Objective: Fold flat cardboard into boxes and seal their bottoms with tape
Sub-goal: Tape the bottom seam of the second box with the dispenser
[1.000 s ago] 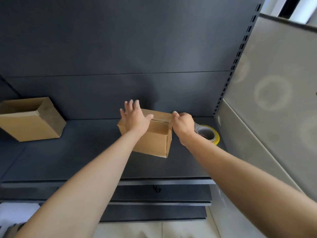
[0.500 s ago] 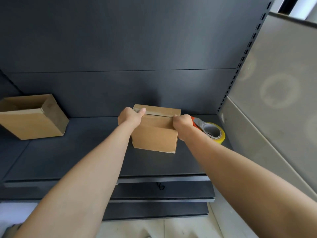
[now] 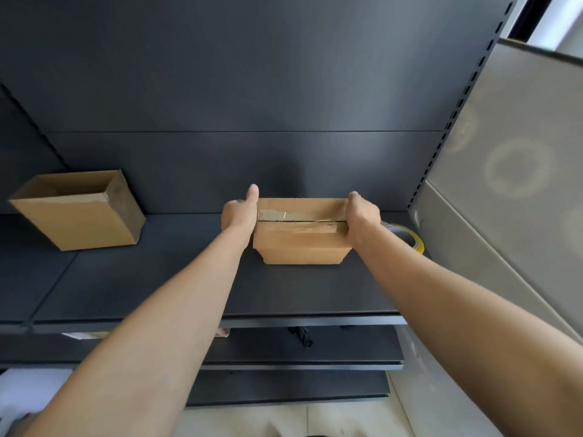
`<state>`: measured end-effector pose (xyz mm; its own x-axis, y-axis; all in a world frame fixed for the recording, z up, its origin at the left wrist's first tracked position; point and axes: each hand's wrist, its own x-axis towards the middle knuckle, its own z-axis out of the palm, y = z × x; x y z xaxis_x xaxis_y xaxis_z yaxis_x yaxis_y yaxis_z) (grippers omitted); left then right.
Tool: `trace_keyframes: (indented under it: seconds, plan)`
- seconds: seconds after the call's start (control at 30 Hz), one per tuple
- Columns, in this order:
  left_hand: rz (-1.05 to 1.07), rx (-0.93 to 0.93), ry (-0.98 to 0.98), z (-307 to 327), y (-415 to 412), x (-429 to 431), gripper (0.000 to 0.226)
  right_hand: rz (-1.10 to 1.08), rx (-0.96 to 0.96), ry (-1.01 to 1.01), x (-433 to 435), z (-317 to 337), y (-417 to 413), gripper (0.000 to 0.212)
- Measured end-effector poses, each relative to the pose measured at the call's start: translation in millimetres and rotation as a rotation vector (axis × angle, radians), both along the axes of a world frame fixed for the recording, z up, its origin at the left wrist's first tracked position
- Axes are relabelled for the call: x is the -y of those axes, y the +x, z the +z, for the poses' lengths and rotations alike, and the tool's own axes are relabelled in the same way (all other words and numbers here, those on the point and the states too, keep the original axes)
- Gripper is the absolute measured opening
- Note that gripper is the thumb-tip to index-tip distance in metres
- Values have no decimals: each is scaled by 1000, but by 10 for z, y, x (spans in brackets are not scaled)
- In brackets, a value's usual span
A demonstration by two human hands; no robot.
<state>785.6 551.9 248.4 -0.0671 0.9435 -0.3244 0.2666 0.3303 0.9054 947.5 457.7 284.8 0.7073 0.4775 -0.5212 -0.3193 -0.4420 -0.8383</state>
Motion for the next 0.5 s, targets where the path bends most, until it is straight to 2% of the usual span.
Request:
trace_keyframes:
  seconds: [0.1, 0.23, 0.33, 0.4, 0.5]
  plan:
    - [-18, -26, -68, -42, -182, 16, 50, 28, 66, 6, -41, -67, -72, 43]
    - [-139, -75, -88, -154, -388, 62, 23, 90, 41, 2, -41, -170, -272, 56]
    - [-97, -4, -55, -241, -586, 83, 32, 60, -9, 45, -75, -237, -408, 68]
    - [-52, 19, -58, -302, -718, 80, 33, 94, -38, 85, -85, -243, -516, 66]
    - [44, 209, -101, -348, -912, 88, 18, 238, -71, 149, -145, -265, -640, 70]
